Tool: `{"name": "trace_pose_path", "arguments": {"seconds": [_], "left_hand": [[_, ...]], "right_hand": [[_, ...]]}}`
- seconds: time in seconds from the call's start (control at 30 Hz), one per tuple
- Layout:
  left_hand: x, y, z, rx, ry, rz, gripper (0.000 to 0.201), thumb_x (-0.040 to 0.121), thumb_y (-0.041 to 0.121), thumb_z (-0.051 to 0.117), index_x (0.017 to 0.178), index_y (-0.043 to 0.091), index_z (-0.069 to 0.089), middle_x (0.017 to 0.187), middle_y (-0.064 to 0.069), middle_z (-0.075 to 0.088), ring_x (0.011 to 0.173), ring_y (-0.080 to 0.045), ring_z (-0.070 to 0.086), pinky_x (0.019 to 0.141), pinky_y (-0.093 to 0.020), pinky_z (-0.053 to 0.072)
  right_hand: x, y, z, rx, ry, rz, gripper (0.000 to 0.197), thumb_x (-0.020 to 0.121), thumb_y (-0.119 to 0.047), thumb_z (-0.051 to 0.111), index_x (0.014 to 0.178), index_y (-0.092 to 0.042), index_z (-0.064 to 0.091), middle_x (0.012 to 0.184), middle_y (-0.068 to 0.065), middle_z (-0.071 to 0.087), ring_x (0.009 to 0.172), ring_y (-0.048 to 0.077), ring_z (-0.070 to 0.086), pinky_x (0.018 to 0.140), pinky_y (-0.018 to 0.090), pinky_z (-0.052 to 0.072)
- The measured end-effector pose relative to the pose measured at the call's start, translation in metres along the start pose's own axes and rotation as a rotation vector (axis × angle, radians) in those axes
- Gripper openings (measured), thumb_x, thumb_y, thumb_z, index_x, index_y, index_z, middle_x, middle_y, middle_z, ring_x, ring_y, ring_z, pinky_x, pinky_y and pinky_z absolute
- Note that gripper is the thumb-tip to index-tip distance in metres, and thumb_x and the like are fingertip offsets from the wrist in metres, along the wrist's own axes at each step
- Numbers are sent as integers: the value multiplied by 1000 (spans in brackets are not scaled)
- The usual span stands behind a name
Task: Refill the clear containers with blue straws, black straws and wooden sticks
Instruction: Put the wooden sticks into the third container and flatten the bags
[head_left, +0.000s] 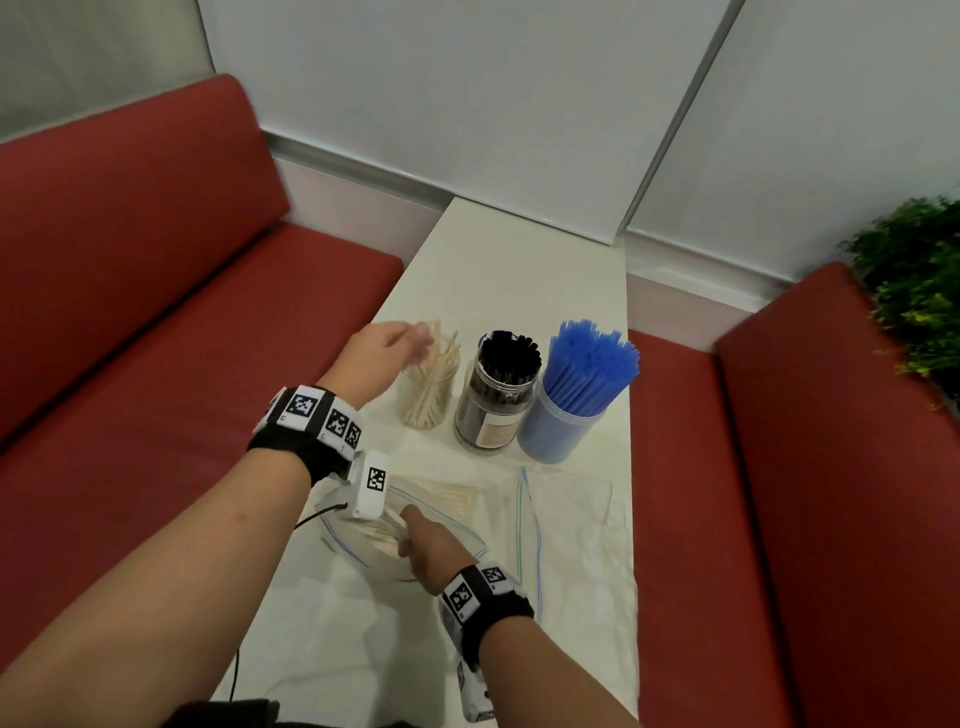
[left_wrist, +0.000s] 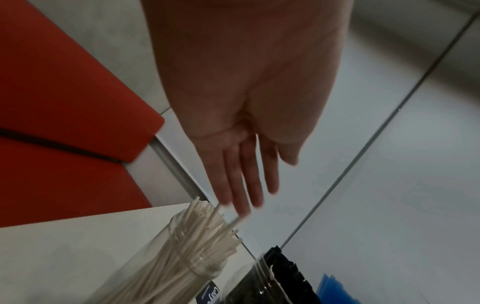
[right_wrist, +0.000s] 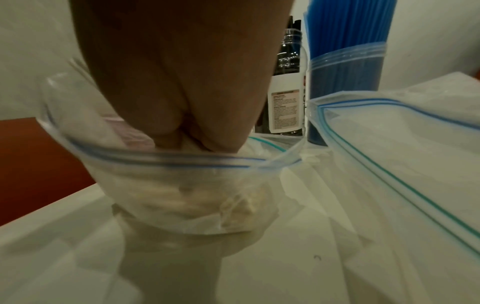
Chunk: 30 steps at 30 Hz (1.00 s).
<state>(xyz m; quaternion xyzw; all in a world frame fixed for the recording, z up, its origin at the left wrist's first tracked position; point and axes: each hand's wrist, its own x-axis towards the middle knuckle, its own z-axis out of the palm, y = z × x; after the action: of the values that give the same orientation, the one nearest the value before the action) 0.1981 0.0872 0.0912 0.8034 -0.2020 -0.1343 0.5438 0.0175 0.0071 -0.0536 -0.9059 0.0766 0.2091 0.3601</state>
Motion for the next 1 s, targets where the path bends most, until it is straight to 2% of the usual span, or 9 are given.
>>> {"name": "trace_pose_path", "arguments": {"seconds": [0.1, 0.2, 0.3, 0.4, 0.53, 0.63, 0.77, 0.87, 1.0], "left_hand": [[-22, -8, 5, -158, -197, -69, 43, 100, 38, 51, 93, 1, 72, 85, -16, 74, 80, -26, 71, 90, -53, 54], [-38, -14, 6, -246, -200, -110, 60, 95, 54, 49, 91, 0, 73, 86, -19, 74, 89, -35, 71, 90, -47, 56], [-45, -20, 3, -401, -223, -126, 92, 64, 86, 55, 113, 8, 67, 105, -12, 73, 103, -28, 69, 95, -35, 52], [-48, -29, 7, -570, -389, -149, 117, 46, 89, 64, 136, 17, 46, 126, -8, 63, 118, -21, 62, 102, -34, 46], [-50, -35, 30, -468, -446, -133, 93, 58, 67, 81, 133, 20, 52, 120, 2, 67, 118, -19, 62, 98, -34, 49], [-45, -33, 40, -429, -284, -160, 66, 62, 66, 80, 100, 13, 72, 100, -9, 75, 97, -19, 71, 70, -24, 54], [-40, -19, 42, -462, -193, -114, 57, 75, 66, 69, 50, 15, 61, 65, -15, 69, 81, -26, 74, 74, -34, 56], [-31, 2, 40, -659, -67, -13, 52, 83, 48, 71, 50, 14, 48, 48, -5, 43, 51, -22, 55, 76, -40, 57], [-23, 30, 31, -712, 18, 123, 47, 84, 41, 73, 57, 15, 44, 50, -3, 35, 47, -18, 43, 71, -34, 56]], "right_hand": [[-3, 2, -1, 63, 10, -33, 34, 94, 5, 43, 127, -2, 43, 101, 16, 60, 89, 30, 57, 75, 35, 44], [-4, 1, -7, 227, 87, -25, 19, 96, 1, 40, 112, -7, 45, 95, 8, 55, 87, 24, 51, 80, 37, 46], [-4, -6, -16, 379, 188, -19, 21, 97, 5, 37, 109, -11, 45, 91, -1, 56, 85, 17, 52, 74, 16, 43], [-1, -16, -30, 527, 283, -49, 4, 106, -10, 42, 108, -10, 46, 81, -3, 50, 70, 11, 48, 59, 10, 41], [6, -33, -48, 602, 336, -122, 21, 107, -24, 43, 128, -19, 45, 78, -8, 49, 70, 11, 49, 59, 18, 43], [11, -40, -56, 628, 331, -141, 40, 106, -23, 46, 145, -17, 39, 78, -9, 52, 64, 8, 49, 58, 20, 45], [10, -38, -64, 773, 281, -151, 13, 100, -20, 59, 109, -30, 58, 73, -6, 54, 61, 8, 52, 63, 23, 48], [6, -27, -64, 947, 275, -51, 15, 98, -4, 63, 88, -14, 58, 72, 1, 57, 62, 13, 55, 61, 20, 49], [2, -19, -70, 1552, 245, 130, 18, 101, 2, 49, 116, 1, 59, 109, 23, 71, 85, 29, 75, 80, 36, 61]]}}
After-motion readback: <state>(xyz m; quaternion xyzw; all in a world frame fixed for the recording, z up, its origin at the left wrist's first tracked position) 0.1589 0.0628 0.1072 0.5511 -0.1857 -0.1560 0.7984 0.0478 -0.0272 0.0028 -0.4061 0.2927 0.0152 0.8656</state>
